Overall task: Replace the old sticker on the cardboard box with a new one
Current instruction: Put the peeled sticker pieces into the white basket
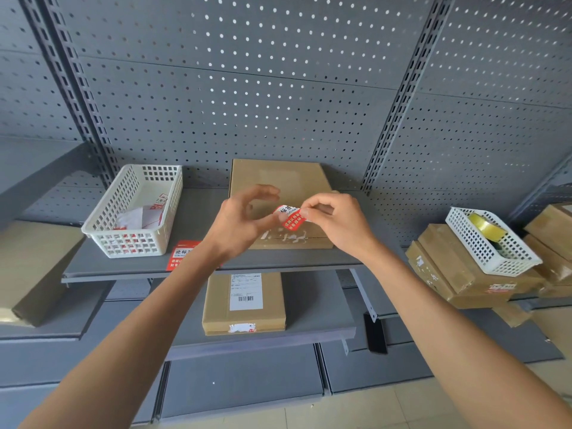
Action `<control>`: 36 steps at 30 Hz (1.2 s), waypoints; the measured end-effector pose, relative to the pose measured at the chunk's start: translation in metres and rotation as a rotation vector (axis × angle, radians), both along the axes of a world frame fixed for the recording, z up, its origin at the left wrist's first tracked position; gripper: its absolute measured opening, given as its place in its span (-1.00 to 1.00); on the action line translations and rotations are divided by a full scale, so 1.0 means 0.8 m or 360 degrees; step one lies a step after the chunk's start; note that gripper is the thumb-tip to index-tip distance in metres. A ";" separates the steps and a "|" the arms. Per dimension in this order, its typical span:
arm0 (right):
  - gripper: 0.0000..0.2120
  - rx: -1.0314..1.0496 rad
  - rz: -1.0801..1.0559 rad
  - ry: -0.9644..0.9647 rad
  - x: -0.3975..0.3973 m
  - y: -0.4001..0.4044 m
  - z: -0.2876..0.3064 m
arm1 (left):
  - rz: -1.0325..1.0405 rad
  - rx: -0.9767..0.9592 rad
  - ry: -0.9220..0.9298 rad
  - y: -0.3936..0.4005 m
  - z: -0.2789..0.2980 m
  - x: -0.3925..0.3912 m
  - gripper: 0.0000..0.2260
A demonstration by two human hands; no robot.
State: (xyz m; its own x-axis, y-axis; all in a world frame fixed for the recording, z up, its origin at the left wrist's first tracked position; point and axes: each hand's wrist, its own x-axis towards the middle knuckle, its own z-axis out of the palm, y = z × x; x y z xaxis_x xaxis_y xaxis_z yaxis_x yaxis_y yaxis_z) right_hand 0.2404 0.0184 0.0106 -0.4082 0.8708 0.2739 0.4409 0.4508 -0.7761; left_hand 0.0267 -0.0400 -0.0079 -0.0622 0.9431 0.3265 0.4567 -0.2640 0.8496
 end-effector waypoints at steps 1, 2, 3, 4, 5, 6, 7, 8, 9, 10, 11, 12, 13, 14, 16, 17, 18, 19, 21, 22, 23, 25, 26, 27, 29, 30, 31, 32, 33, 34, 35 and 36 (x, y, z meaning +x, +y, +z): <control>-0.95 0.0025 0.0053 -0.0006 0.000 -0.001 0.005 | -0.0053 -0.0027 -0.0006 0.000 0.007 0.007 -0.71; -0.94 0.0029 0.0106 -0.0001 0.000 -0.003 0.011 | -0.0101 -0.0048 -0.0040 -0.001 0.014 0.016 -0.77; -0.93 0.0028 0.0154 0.0010 0.000 -0.004 0.017 | -0.0142 -0.0035 -0.0110 -0.002 0.021 0.025 -0.83; -0.92 0.0040 0.0190 0.0024 0.001 -0.004 0.024 | -0.0157 0.0003 -0.0194 0.000 0.026 0.032 -0.87; -0.91 0.0058 0.0212 0.0045 0.002 -0.006 0.029 | -0.0149 0.0038 -0.0268 0.001 0.029 0.037 -0.87; -0.89 0.0078 0.0218 0.0066 0.003 -0.006 0.033 | -0.0121 0.0060 -0.0309 0.001 0.032 0.041 -0.85; -0.87 0.0093 0.0217 0.0087 0.005 -0.005 0.036 | -0.0091 0.0070 -0.0313 0.002 0.035 0.044 -0.84; -0.85 0.0102 0.0210 0.0099 0.007 -0.004 0.037 | -0.0065 0.0069 -0.0285 0.003 0.036 0.046 -0.83; -0.84 0.0107 0.0204 0.0105 0.009 -0.002 0.039 | -0.0036 0.0057 -0.0235 0.004 0.038 0.048 -0.83; -0.84 0.0112 0.0204 0.0110 0.011 0.000 0.040 | -0.0005 0.0040 -0.0177 0.005 0.039 0.051 -0.84; -0.87 0.0103 0.0211 0.0125 0.015 0.003 0.041 | 0.0021 0.0027 -0.0134 0.007 0.042 0.055 -0.85; -0.89 0.0085 0.0215 0.0145 0.017 0.004 0.042 | 0.0034 0.0013 -0.0117 0.008 0.044 0.059 -0.86; -0.91 0.0060 0.0220 0.0169 0.020 0.007 0.043 | 0.0046 0.0003 -0.0118 0.011 0.046 0.062 -0.87; -0.91 0.0037 0.0227 0.0193 0.023 0.010 0.045 | 0.0060 -0.0005 -0.0125 0.013 0.047 0.066 -0.88; -0.91 -0.0020 0.0270 0.0234 0.029 0.017 0.049 | 0.0079 -0.0006 -0.0149 0.018 0.050 0.073 -0.89; -0.91 -0.0046 0.0304 0.0259 0.032 0.020 0.051 | 0.0087 -0.0003 -0.0176 0.021 0.051 0.076 -0.88; -0.90 -0.0068 0.0342 0.0295 0.036 0.024 0.053 | 0.0100 -0.0005 -0.0227 0.024 0.053 0.079 -0.86; -0.89 -0.0098 0.0384 0.0344 0.040 0.029 0.056 | 0.0120 -0.0014 -0.0287 0.027 0.054 0.082 -0.85; -0.85 -0.0218 0.0491 0.0452 0.050 0.037 0.058 | 0.0152 -0.0022 -0.0401 0.031 0.059 0.088 -0.86; -0.79 -0.0263 0.0558 0.0466 0.055 0.041 0.058 | 0.0165 -0.0039 -0.0458 0.033 0.059 0.089 -0.86; -0.73 -0.0267 0.0617 0.0444 0.060 0.044 0.057 | 0.0173 -0.0059 -0.0507 0.035 0.059 0.090 -0.85; -0.63 -0.0196 0.0666 0.0349 0.065 0.049 0.053 | 0.0174 -0.0085 -0.0570 0.037 0.058 0.090 -0.85; -0.61 -0.0168 0.0653 0.0323 0.066 0.050 0.052 | 0.0171 -0.0098 -0.0585 0.039 0.058 0.092 -0.86; -0.63 -0.0151 0.0622 0.0320 0.067 0.051 0.052 | 0.0169 -0.0107 -0.0586 0.041 0.058 0.094 -0.86; -0.74 -0.0125 0.0537 0.0357 0.070 0.053 0.053 | 0.0162 -0.0095 -0.0544 0.042 0.059 0.103 -0.86; -0.81 -0.0108 0.0494 0.0388 0.072 0.054 0.053 | 0.0159 -0.0076 -0.0508 0.043 0.060 0.109 -0.87; -0.87 -0.0091 0.0452 0.0422 0.075 0.056 0.052 | 0.0158 -0.0052 -0.0471 0.043 0.061 0.115 -0.89; -0.91 -0.0076 0.0417 0.0451 0.077 0.057 0.052 | 0.0157 -0.0022 -0.0440 0.043 0.060 0.121 -0.90; -0.92 -0.0062 0.0388 0.0474 0.080 0.058 0.051 | 0.0163 0.0006 -0.0407 0.043 0.060 0.126 -0.90; -0.93 -0.0054 0.0363 0.0495 0.082 0.059 0.050 | 0.0170 0.0030 -0.0380 0.042 0.061 0.130 -0.87; -0.95 -0.0049 0.0336 0.0514 0.085 0.059 0.050 | 0.0163 0.0050 -0.0357 0.041 0.062 0.134 -0.83; -0.95 -0.0051 0.0305 0.0527 0.086 0.059 0.049 | 0.0142 0.0064 -0.0341 0.039 0.062 0.137 -0.77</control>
